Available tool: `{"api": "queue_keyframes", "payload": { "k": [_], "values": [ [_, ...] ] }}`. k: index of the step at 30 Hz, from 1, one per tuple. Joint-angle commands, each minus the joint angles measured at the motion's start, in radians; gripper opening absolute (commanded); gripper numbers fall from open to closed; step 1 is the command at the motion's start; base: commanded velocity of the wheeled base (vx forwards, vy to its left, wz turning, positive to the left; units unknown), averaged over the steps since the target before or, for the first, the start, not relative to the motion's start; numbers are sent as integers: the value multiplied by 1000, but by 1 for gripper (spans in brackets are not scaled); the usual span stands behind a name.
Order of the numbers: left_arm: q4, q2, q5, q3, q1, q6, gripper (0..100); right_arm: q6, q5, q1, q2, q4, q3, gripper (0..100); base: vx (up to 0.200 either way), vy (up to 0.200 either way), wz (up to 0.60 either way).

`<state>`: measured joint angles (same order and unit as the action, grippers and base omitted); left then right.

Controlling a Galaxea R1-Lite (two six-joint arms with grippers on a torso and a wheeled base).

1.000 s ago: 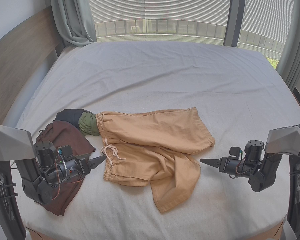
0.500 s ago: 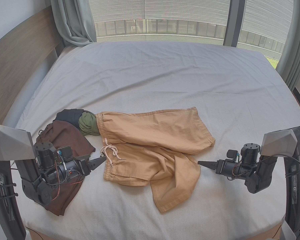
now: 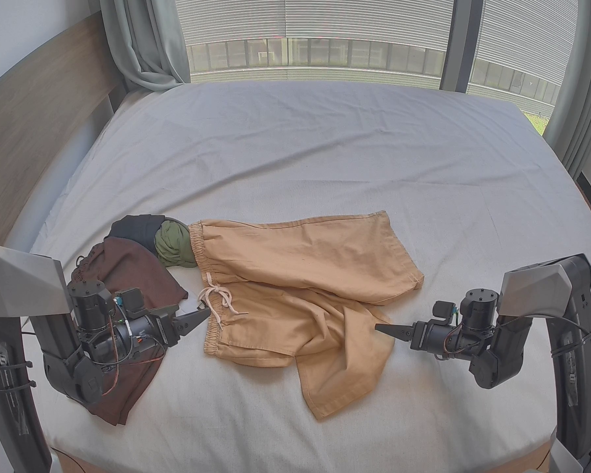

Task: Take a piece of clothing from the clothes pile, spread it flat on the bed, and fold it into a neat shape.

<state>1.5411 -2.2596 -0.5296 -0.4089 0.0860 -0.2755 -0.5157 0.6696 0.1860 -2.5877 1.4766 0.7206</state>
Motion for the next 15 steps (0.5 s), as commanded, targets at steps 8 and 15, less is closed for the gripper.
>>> {"api": "queue_keyframes", "payload": {
  "k": [8, 15],
  "values": [
    [1, -8, 0, 2, 9, -1, 100, -17, -2, -2, -11, 33, 13, 0, 0, 0, 0],
    [1, -15, 2, 4, 8, -1, 100, -10, -4, -11, 61, 36, -96, 0, 0, 0, 0]
  ]
}}
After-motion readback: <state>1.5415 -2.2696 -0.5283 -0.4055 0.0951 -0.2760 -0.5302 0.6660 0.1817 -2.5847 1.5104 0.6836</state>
